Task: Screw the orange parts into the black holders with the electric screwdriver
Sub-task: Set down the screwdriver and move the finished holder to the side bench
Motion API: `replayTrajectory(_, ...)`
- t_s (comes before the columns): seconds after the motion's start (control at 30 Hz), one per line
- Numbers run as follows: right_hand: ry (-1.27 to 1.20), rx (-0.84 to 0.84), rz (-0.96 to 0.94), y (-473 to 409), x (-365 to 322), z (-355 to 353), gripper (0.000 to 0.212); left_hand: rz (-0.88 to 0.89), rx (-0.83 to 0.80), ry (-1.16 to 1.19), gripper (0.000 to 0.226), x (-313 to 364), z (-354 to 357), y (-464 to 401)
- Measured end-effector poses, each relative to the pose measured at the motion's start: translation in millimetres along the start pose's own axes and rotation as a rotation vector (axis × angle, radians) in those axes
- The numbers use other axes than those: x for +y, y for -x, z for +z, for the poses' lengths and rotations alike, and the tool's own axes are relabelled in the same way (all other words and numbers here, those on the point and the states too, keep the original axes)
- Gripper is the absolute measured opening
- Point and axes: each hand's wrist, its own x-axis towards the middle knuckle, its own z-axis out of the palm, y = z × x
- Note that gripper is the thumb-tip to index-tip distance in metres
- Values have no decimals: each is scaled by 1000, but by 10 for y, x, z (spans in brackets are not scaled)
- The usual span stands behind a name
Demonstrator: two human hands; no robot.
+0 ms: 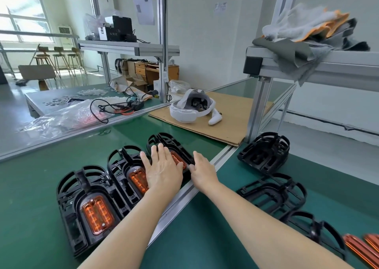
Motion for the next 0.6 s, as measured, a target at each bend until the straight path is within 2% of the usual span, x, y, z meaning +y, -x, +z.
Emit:
replayTrajectory(0.27, -12, -52, 60, 402, 194, -151, 53, 100, 3, 121, 61, 358, -24, 271)
replayTrajectory(0.6, -40, 45, 165, 1193, 519, -539, 53, 193, -67, 407, 55, 801, -85, 895)
